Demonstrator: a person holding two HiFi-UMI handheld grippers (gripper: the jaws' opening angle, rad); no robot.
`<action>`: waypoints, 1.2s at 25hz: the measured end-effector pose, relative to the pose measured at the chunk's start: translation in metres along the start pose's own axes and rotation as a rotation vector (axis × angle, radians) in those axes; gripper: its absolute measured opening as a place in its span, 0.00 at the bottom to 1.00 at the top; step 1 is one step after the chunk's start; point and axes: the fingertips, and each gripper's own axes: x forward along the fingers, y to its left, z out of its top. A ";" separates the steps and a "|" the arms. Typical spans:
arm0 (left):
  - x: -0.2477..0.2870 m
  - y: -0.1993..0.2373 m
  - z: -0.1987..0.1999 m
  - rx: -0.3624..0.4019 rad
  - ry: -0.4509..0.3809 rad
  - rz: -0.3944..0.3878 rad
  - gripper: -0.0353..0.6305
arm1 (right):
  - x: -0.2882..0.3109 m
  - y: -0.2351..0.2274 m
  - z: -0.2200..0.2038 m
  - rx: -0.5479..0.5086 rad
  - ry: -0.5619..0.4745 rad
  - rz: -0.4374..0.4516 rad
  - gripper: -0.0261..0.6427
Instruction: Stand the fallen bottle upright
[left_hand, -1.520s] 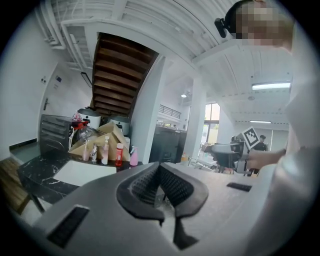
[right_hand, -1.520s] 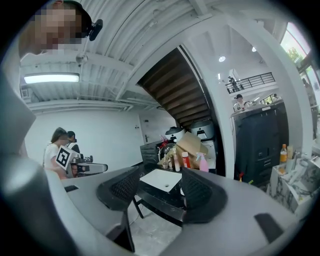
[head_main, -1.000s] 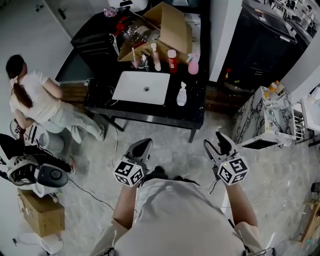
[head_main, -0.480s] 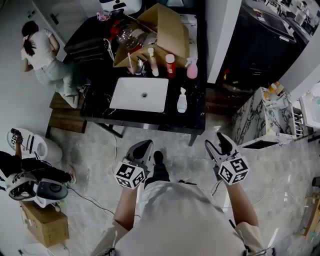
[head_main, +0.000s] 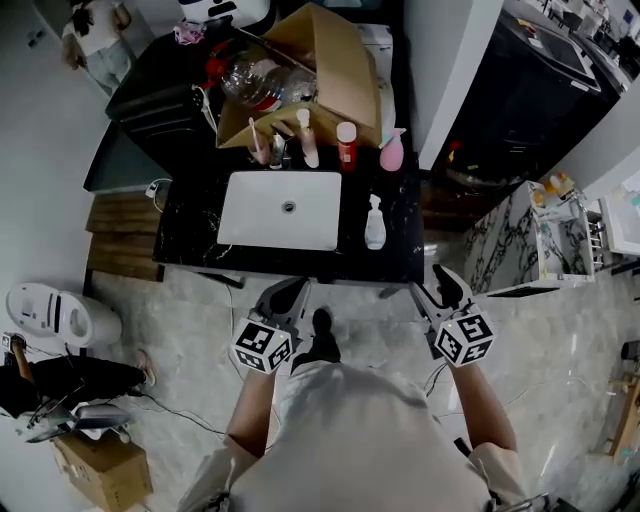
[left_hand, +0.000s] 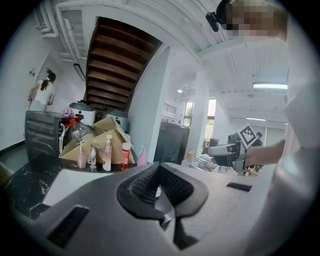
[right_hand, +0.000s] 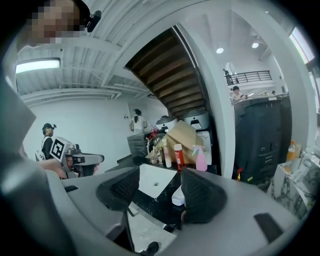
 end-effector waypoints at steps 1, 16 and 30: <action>0.005 0.010 0.003 0.001 0.004 -0.008 0.06 | 0.010 -0.001 0.002 0.003 0.007 -0.006 0.44; 0.084 0.117 0.022 0.044 0.082 -0.197 0.06 | 0.124 -0.013 0.028 0.046 0.065 -0.137 0.44; 0.112 0.166 0.016 0.028 0.104 -0.240 0.06 | 0.179 -0.025 0.028 0.017 0.159 -0.197 0.44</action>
